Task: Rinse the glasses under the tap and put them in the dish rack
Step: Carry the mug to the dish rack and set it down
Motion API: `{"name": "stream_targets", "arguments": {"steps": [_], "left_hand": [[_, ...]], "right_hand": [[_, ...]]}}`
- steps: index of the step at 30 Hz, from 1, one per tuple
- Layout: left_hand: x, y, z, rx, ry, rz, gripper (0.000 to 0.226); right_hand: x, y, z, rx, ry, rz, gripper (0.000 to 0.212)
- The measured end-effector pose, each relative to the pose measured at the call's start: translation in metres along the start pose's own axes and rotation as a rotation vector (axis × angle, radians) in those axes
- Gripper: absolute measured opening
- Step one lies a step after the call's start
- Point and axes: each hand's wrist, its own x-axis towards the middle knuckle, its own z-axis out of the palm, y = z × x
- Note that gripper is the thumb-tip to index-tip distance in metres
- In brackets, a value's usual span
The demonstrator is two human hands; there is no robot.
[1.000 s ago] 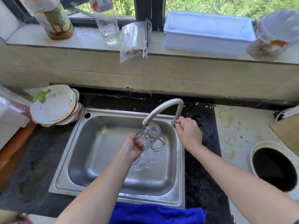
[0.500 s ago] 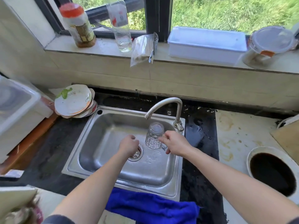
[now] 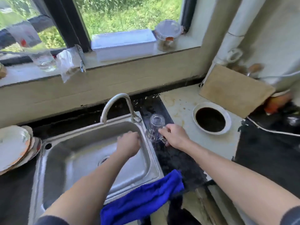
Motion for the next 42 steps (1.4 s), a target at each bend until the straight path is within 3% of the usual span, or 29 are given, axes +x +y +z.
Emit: {"name": "stream_targets", "arguments": {"steps": [10,19,27,37,42], "left_hand": [[-0.022,0.204,0.017,0.032,-0.013,0.539,0.021],[-0.174,0.425,0.105,0.123,-0.116,0.949,0.024],[-0.333,0.562,0.181,0.188,-0.244,1.267,0.025],[-0.474,0.718,0.243,0.16,-0.392,1.626,0.023],[-0.53,0.8,0.264,0.03,-0.506,1.661,0.024]], "right_hand": [[-0.169,0.16,-0.107,0.143,0.526,0.429,0.042],[-0.395,0.32,-0.122,0.257,0.684,0.761,0.035],[-0.578,0.409,-0.119,0.392,0.892,1.079,0.032],[-0.734,0.495,-0.123,0.542,1.171,1.285,0.036],[-0.784,0.547,-0.142,0.502,1.239,1.39,0.039]]}}
